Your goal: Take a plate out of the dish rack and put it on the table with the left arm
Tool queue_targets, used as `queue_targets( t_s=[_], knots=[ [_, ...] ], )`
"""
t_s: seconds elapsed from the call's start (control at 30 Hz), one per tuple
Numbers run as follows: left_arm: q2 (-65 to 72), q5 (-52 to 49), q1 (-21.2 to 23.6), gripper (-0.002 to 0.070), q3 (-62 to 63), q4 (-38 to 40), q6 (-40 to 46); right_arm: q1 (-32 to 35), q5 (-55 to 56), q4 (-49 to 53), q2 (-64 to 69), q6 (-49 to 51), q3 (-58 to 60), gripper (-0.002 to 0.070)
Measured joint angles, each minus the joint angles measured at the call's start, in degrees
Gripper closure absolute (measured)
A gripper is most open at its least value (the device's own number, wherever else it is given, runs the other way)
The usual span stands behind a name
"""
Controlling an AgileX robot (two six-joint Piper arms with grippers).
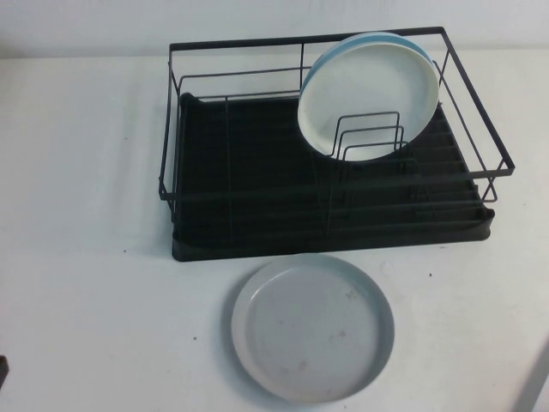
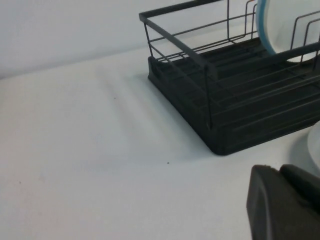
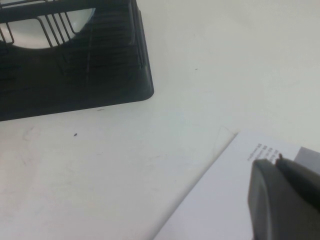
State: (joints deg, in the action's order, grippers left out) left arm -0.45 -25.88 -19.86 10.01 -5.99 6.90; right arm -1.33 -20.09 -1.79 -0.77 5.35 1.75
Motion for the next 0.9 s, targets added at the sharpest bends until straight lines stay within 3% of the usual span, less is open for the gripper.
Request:
queue_targets(
  t_s=[0.17,0.33,0.9],
  knots=[
    [-0.05,9.44,4.68,0.0676,-8.91,4.15,-0.42,0.00,0.00,0.00,0.00,0.00,0.00,0.0696],
    [-0.05,9.54,8.45,0.0676,-11.40,5.99,-0.88,0.00,0.00,-0.11,0.00,0.00,0.00,0.0696],
    [-0.05,6.04,9.10,0.0676,-11.40,6.39,-0.76,0.00,0.00,-0.18,0.00,0.00,0.00,0.0696]
  ],
)
